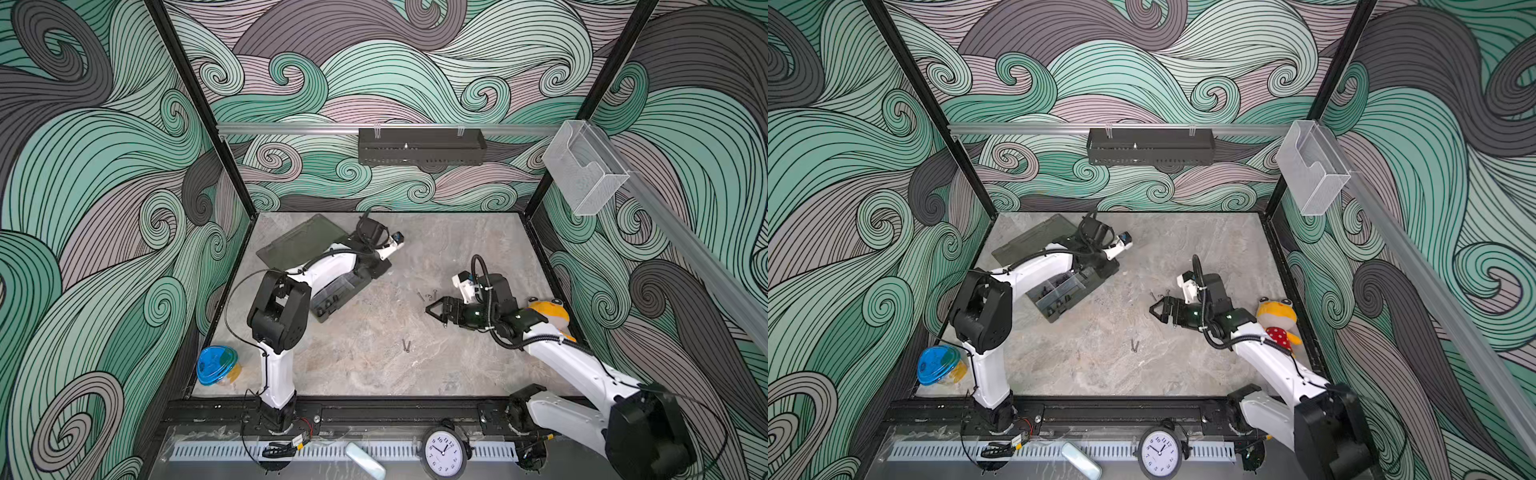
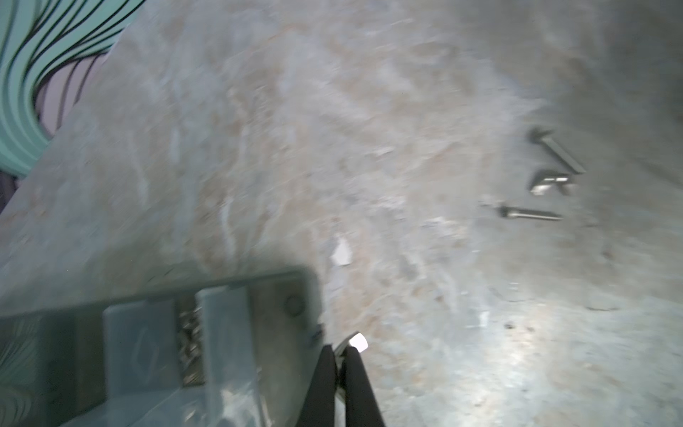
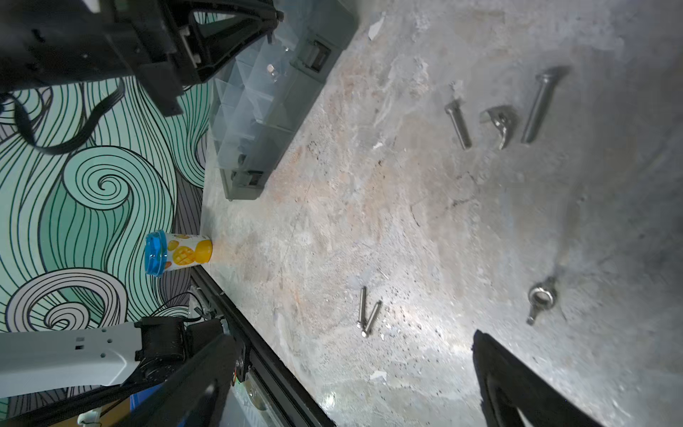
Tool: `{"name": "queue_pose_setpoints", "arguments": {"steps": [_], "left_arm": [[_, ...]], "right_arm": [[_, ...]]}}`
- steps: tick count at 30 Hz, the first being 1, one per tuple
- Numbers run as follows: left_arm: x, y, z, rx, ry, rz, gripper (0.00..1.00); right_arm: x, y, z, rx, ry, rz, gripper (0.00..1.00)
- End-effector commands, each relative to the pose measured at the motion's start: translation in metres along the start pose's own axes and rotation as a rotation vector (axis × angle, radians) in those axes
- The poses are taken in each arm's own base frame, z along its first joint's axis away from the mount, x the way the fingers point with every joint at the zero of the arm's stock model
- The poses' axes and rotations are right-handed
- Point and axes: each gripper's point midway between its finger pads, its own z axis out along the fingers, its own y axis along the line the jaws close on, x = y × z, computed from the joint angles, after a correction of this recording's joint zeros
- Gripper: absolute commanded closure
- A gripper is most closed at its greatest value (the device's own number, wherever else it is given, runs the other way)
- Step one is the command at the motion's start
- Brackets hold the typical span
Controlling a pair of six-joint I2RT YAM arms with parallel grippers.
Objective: Sort the screws and nuts into containers
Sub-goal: Place the nut into the container, then pick up the nut at the center of the table.
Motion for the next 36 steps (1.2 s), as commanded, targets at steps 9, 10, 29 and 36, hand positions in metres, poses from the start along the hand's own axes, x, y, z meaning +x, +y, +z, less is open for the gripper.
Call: {"name": "queue_pose_setpoints", "arguments": {"steps": [9, 10, 29, 36], "left_arm": [[0.024, 0.085, 0.034, -0.147, 0.091, -0.204, 0.92], [0.025, 0.087, 0.036, -0.155, 0.096, -0.208, 0.91], [-0.024, 0.005, -0.028, 0.07, -0.2, 0.02, 0.77], [-0.037, -0.124, -0.037, 0.421, -0.378, 0.486, 0.71]], "right_arm": [[-0.008, 0.002, 0.03, -0.039, 0.046, -0.037, 0.0], [-0.008, 0.0, 0.031, -0.034, 0.048, -0.036, 0.0], [0.011, -0.022, -0.015, 0.053, -0.059, 0.017, 0.0], [0.041, -0.045, -0.034, 0.078, -0.077, 0.116, 0.0]]}}
